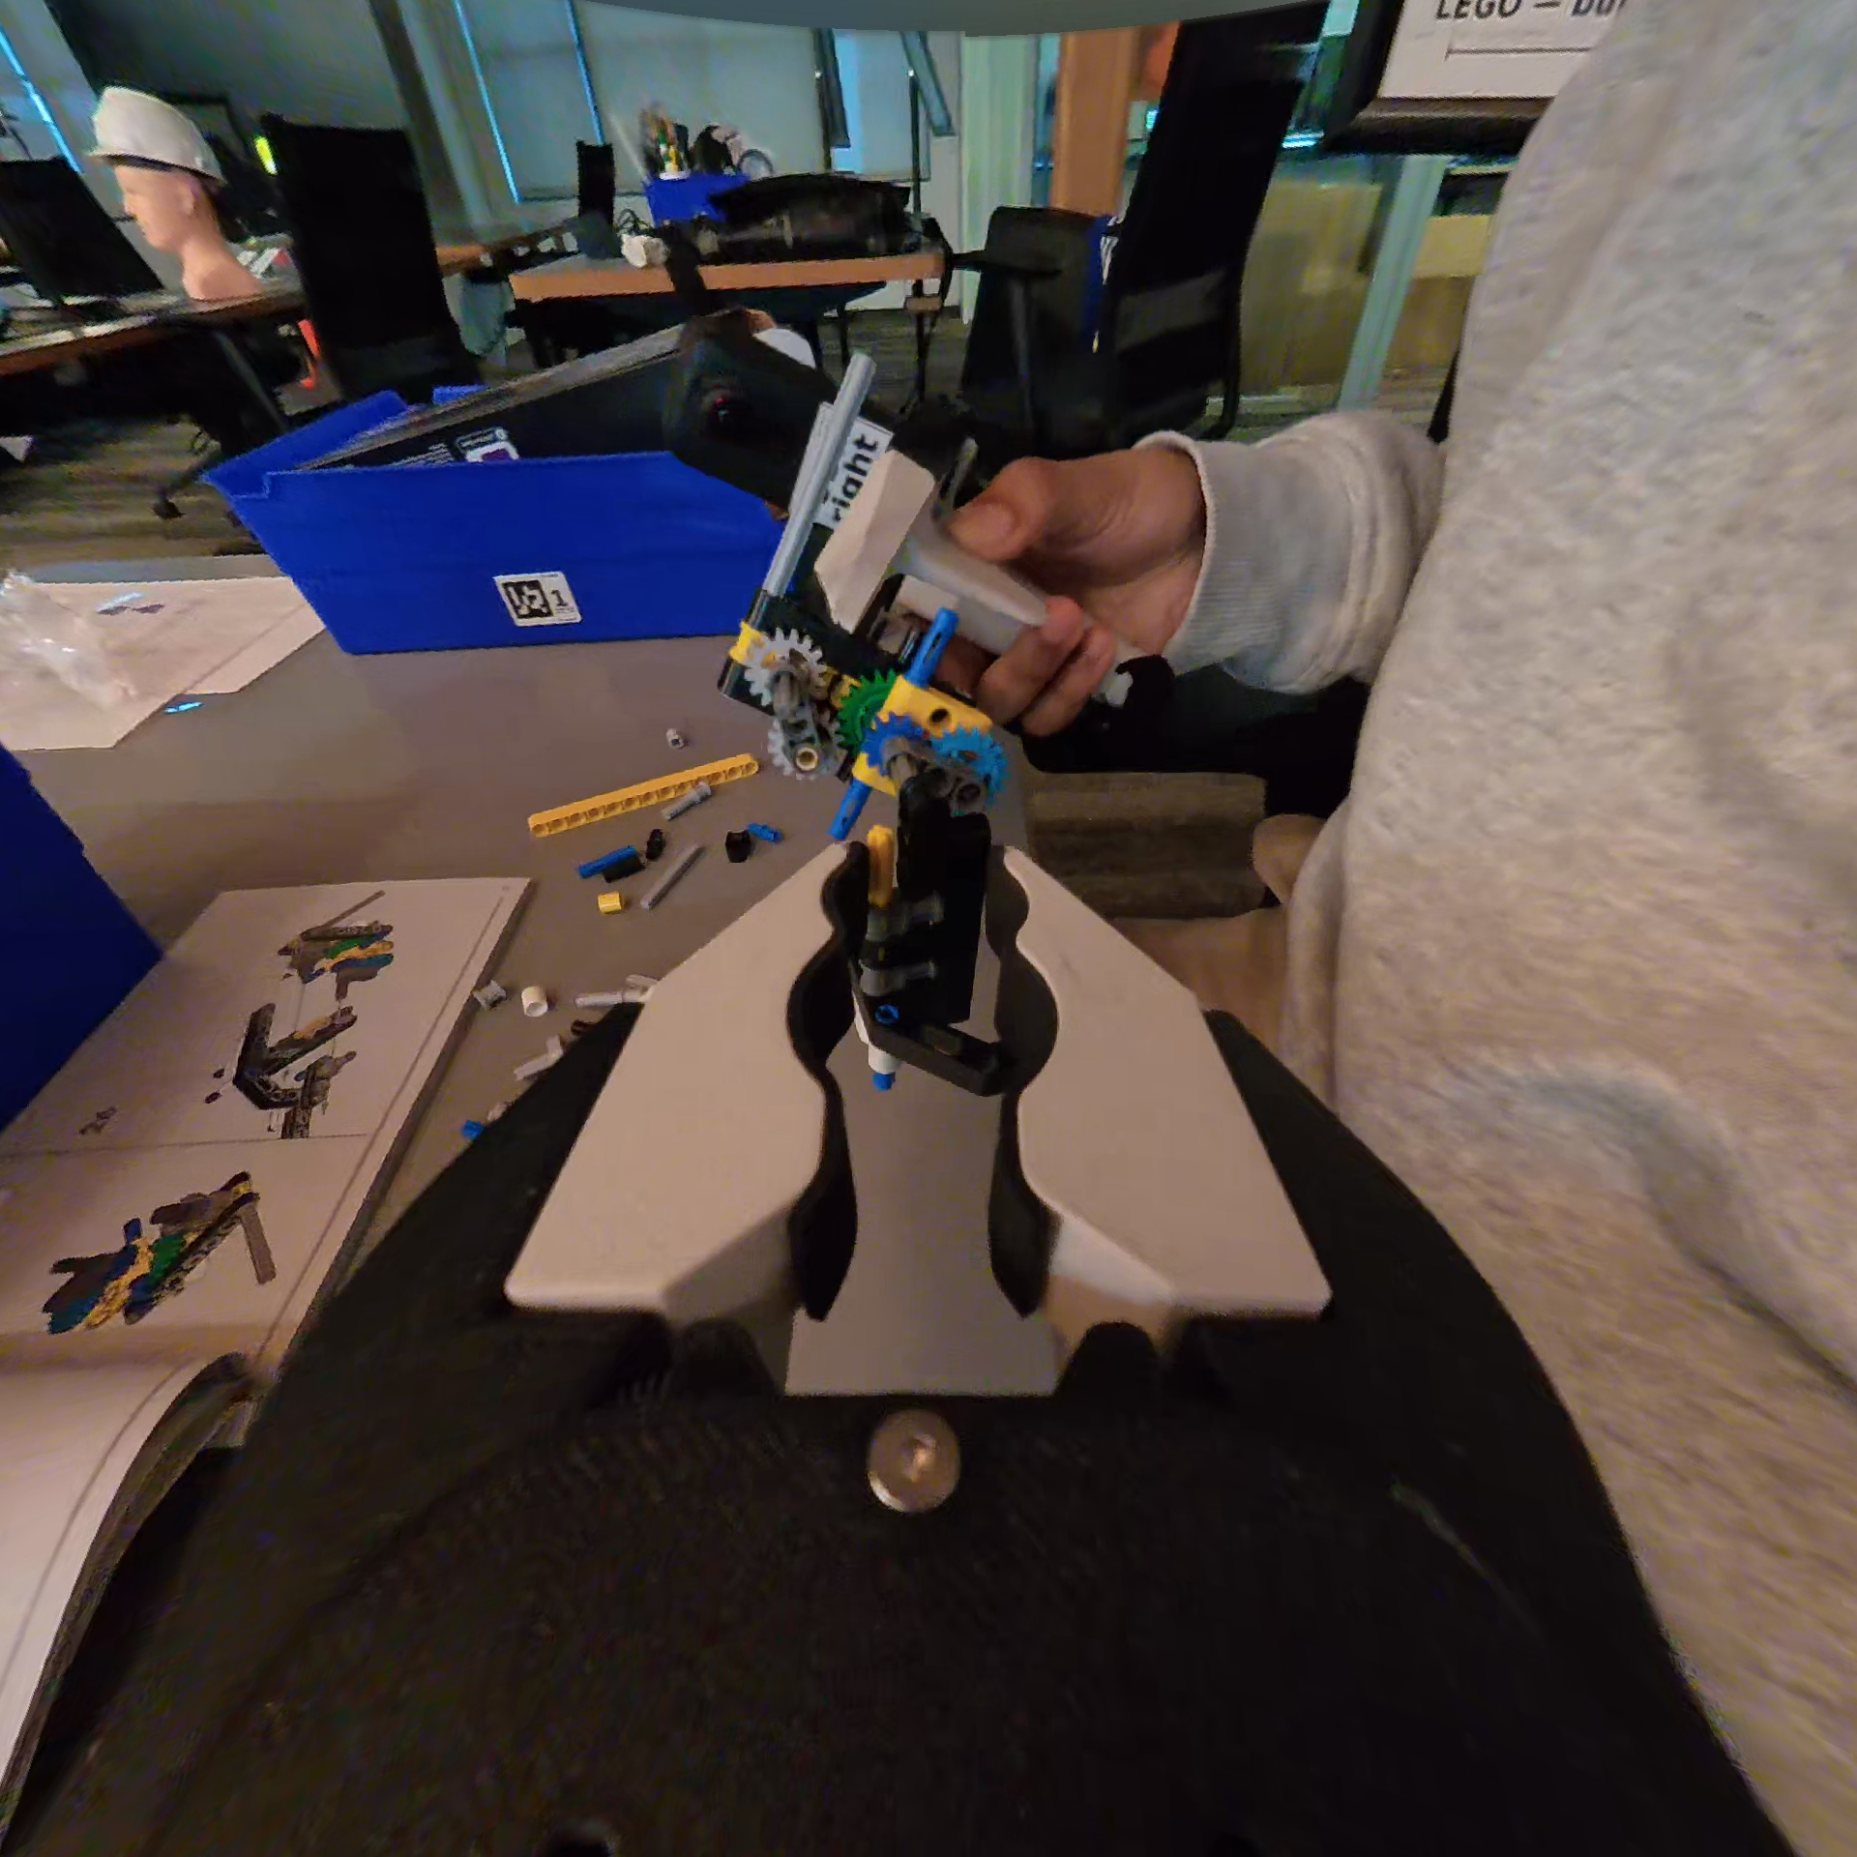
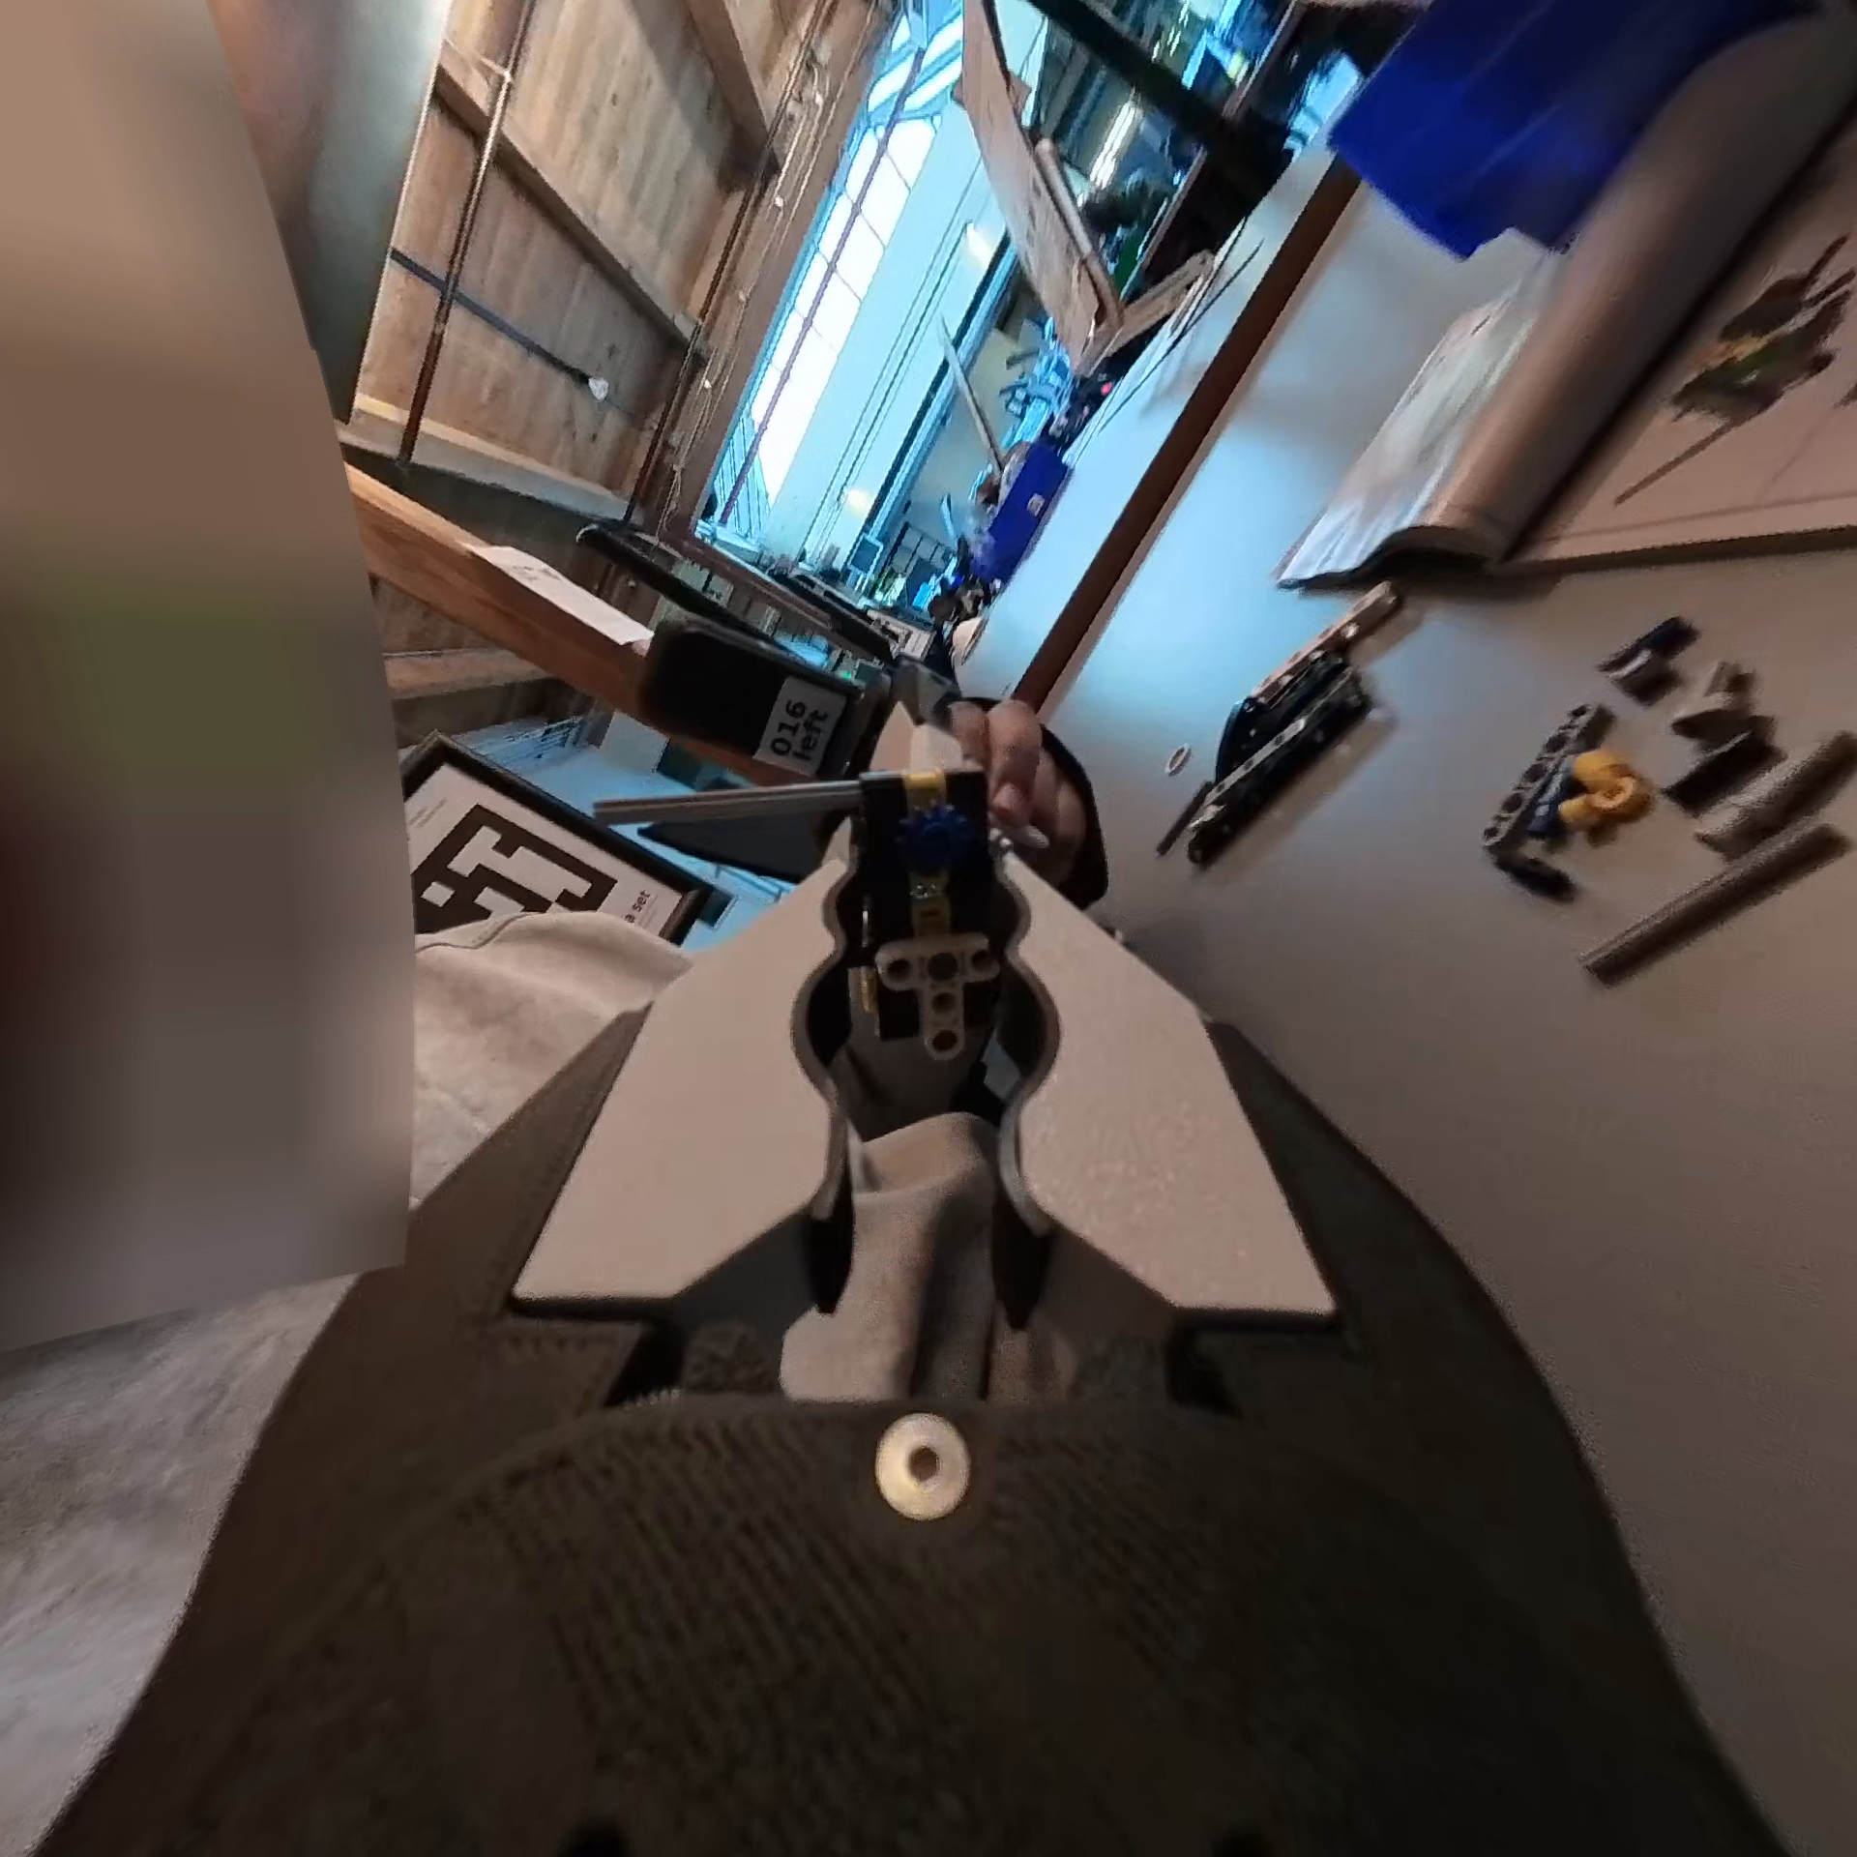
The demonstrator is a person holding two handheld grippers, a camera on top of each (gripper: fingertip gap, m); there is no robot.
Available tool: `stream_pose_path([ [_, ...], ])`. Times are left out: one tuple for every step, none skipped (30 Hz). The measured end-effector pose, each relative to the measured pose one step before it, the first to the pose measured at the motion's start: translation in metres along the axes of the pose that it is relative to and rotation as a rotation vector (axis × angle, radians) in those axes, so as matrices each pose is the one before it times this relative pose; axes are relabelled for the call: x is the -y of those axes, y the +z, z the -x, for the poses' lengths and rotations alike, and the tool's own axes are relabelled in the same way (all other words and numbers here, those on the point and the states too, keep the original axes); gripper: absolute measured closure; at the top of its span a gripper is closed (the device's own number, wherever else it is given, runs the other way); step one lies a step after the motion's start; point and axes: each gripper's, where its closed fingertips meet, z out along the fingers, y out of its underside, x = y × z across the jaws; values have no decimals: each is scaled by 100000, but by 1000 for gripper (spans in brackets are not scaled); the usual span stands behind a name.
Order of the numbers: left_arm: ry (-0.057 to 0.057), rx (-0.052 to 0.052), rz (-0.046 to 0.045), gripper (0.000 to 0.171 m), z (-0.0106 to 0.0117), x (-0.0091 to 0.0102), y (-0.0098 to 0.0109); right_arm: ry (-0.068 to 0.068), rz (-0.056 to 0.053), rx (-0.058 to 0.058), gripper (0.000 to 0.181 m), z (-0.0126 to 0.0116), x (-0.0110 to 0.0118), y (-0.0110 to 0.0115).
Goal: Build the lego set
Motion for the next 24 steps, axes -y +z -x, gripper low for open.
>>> stream_pose_path([
  [-82, -801, -29, 150, -84, -72, -68, 733, 1375, -149, 159, 87, -70, 279],
  [-459, -821, -205, 150, -98, -60, -68, 80, 1005, -633, 159, 39, 20, 186],
  [-753, -666, -175, 150, -69, -62, -59, -129, 1201, -632, 159, 32, 34, 133],
  [-563, -210, -42, 150, 14, -88, -54, -228, 1444, -706, 159, -2, 16, 106],
  [-314, -11, -51, 150, 50, -77, -59, -394, 1335, -714, 159, -29, 0, 103],
  [-408, 43, -190, 151, 74, -58, -51, -324, 887, -586, 159, -64, 31, 87],
  [-533, -26, -165, 151, 80, -67, -31, -32, 335, -383, 159, -88, 62, 70],
  [-524, -275, 1, 151, 31, -73, -8, 282, -49, -127, 159, -87, 77, 75],
  [-256, -176, 116, 150, 11, -75, 3, 521, -268, 51, 159, -101, 67, 58],
  [82, 240, 256, 150, 37, -59, 19, 589, -393, 175, 159, -97, 58, 49],
  [337, 384, 282, 150, 40, -42, 20, 596, -345, 257, 160, -90, 43, 26],
  [441, 383, 500, 151, 19, -44, 42, 600, -273, 262, 159, -71, 23, -5],
  [584, 150, 591, 151, -21, -43, 48, 448, -312, 218, 159, -45, 39, -39],
  [811, 291, 694, 150, -9, -59, 74, 230, -398, 111, 159, -35, 64, -59],
  [1095, 588, 596, 150, 6, -56, 64, 15, -384, -82, 159, -12, 69, -70],
  [1149, 487, -75, 150, -23, 27, 50, -279, -217, -307, 159, -4, 59, -63],
  [1053, -263, -1461, 150, -158, 201, -5, -604, -170, -505, 159, -6, 45, -57],
  [570, 159, -3021, 150, -96, 414, -92, -748, -408, -382, 159, 37, 101, -70],
  [175, 17, -3687, 150, -70, 528, -142, -632, -709, 26, 159, 93, 142, -81],
  [-735, -262, -3429, 150, -45, 527, -174, -477, -854, 237, 160, 122, 169, -115],
  [-1868, -550, -2970, 150, 3, 480, -188, -492, -862, -66, 159, 53, 157, -116],
  [-2439, -1092, -3205, 150, -17, 524, -229, -978, -595, -794, 159, -60, 80, -123],
  [-2389, -1324, -3318, 150, -42, 530, -250, -1449, -234, -1704, 159, -202, -6, -120],
  [-2080, -305, -2738, 150, 128, 439, -239, -1748, -107, -1992, 160, -241, -83, -108],
])
